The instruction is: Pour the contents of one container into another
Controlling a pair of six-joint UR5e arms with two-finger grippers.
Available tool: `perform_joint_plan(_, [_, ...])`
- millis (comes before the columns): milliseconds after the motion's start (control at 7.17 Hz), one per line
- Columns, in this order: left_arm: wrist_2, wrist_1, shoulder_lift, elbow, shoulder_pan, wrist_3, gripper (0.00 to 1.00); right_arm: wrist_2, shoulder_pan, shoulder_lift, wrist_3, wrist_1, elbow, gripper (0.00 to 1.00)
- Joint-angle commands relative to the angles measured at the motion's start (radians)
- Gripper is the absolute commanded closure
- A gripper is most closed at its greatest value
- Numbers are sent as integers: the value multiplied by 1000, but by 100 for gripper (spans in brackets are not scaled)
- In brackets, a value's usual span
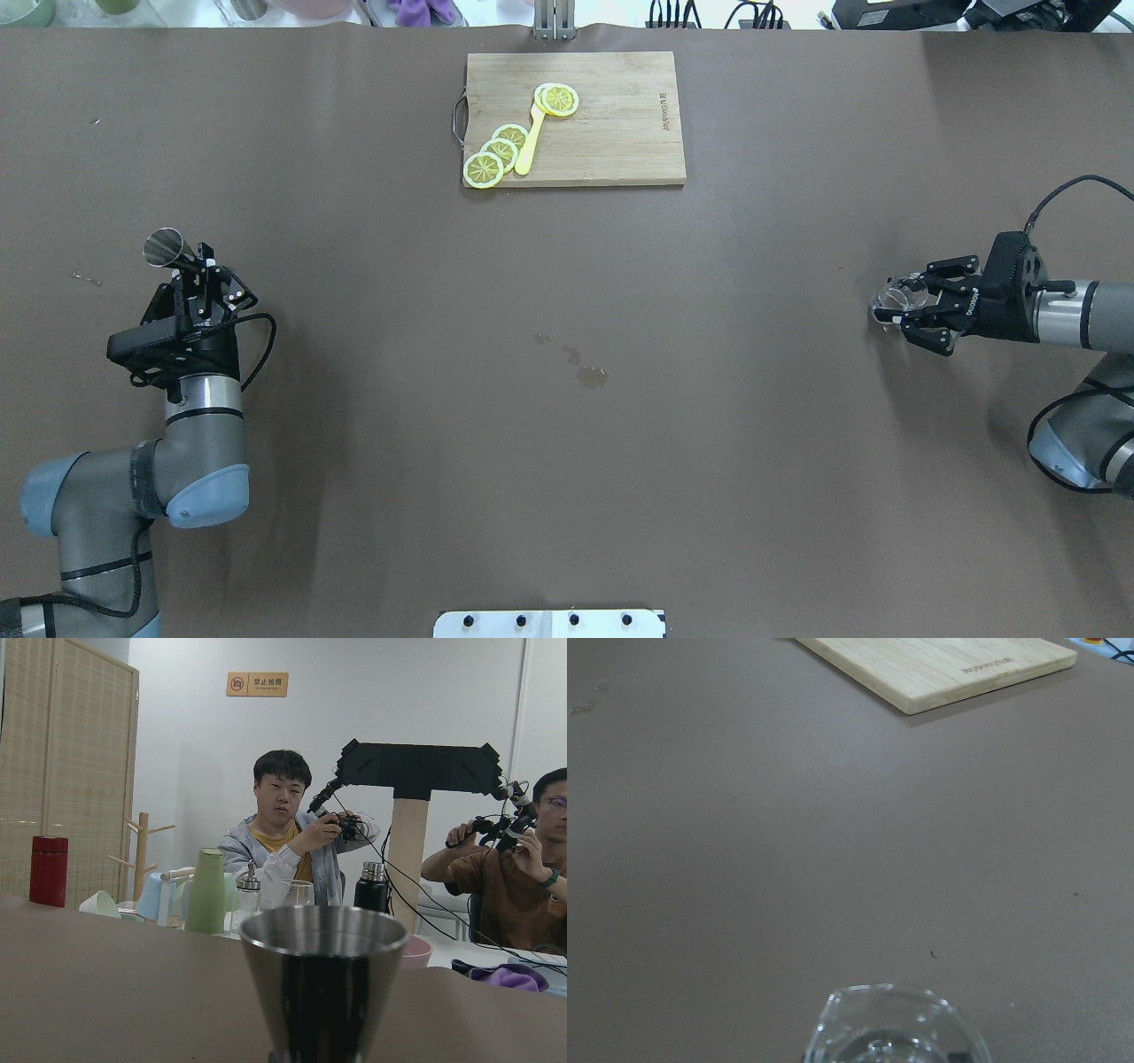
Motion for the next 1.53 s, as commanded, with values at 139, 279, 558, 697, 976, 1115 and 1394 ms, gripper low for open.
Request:
perform_joint_plan(139, [19, 38, 0, 2, 20, -1, 100, 0, 0, 0, 1, 0, 2, 0])
perform_joint_plan(279, [38, 66, -1, 7, 21, -1, 100, -2, 0, 0, 0, 0, 2, 0])
perform_joint_plan(558, [49, 74, -1, 22, 29, -1, 100, 0, 0, 0, 1, 0, 5, 0])
perform_joint_plan(697, [60, 77, -1, 33, 34, -3, 100, 0, 0, 0, 1, 0, 9, 0])
perform_joint_plan(976, [71, 78, 9, 41, 35, -43, 100, 3, 3, 0, 1, -3, 25, 0])
perform_joint_plan(1115, [81, 77, 20, 42, 35, -44, 100, 9, 13, -2, 1, -7, 40, 0])
perform_joint_plan(1394, [85, 75, 45, 41, 38, -46, 100, 69, 87, -3, 7, -35, 78, 0])
